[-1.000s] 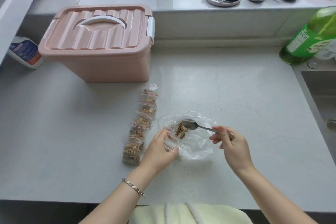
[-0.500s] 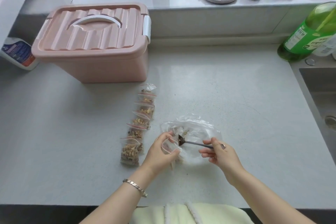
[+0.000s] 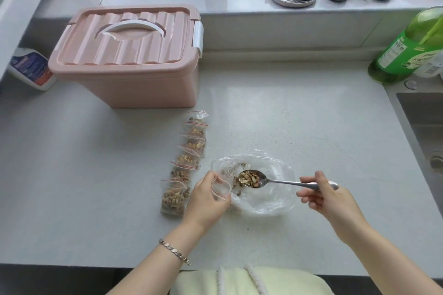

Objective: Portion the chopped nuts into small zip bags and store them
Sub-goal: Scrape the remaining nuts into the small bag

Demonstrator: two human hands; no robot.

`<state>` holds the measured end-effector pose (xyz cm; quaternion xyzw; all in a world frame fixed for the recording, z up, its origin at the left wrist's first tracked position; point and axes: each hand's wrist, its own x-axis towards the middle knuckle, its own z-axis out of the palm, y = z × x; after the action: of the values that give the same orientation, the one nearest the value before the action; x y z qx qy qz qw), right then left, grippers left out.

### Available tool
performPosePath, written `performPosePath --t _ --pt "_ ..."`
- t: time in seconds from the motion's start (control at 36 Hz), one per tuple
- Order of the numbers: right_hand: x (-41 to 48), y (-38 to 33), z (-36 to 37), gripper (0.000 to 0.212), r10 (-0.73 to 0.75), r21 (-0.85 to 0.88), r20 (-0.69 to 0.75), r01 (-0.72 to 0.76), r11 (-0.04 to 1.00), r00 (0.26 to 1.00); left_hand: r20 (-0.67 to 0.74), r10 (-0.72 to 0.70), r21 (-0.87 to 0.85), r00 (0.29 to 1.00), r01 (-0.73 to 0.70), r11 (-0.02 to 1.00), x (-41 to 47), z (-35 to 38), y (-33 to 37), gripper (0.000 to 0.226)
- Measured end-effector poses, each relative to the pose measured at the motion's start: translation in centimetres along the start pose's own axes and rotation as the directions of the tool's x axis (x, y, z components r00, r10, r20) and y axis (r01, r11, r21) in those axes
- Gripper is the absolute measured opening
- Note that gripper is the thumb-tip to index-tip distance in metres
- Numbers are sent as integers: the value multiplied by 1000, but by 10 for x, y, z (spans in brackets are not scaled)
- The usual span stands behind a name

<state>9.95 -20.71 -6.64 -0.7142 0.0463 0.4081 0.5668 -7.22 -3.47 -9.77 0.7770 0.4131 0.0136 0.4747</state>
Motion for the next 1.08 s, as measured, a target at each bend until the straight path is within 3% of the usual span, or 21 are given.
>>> performPosePath --t 0.19,0.39,0.44,0.5,0.61,0.69,0.75,0.86,0.92,1.0,1.08 --pt "-23 -35 14 39 -181 -91 40 184 979 983 -24 -4 39 1000 5 999 0 3 0 23" --pt "-50 -50 44 36 -411 -232 189 447 864 892 -30 46 105 998 -42 994 -4 4 10 28" --pt "-54 -46 50 37 -484 -343 245 542 767 840 -51 83 122 995 -76 990 -6 5 14 28" --pt "-57 -42 53 41 -565 -466 323 647 603 759 -69 95 114 993 -86 990 -7 6 16 27" --pt "-63 -40 54 52 -724 -570 468 800 190 506 -77 79 75 994 -73 994 -5 6 11 24" --pt "-64 -40 49 48 -784 -544 480 835 86 393 -80 55 56 995 -51 997 -4 6 4 23" --pt "-62 -40 42 48 -791 -520 421 833 190 443 -81 39 44 996 -36 998 -4 7 2 22" --pt "-48 -32 26 38 -685 -429 175 681 593 707 -157 20 43 987 -14 999 -3 8 -4 25" --pt "-34 -20 19 30 -587 -371 72 568 734 806 -159 -17 22 987 21 1000 -4 9 -5 26" --pt "-15 0 11 27 -448 -292 8 431 854 894 -76 -80 -25 994 78 997 -5 11 -4 24" --pt "-4 18 11 25 -375 -247 2 364 898 927 11 -83 -36 997 83 996 -3 14 -5 22"
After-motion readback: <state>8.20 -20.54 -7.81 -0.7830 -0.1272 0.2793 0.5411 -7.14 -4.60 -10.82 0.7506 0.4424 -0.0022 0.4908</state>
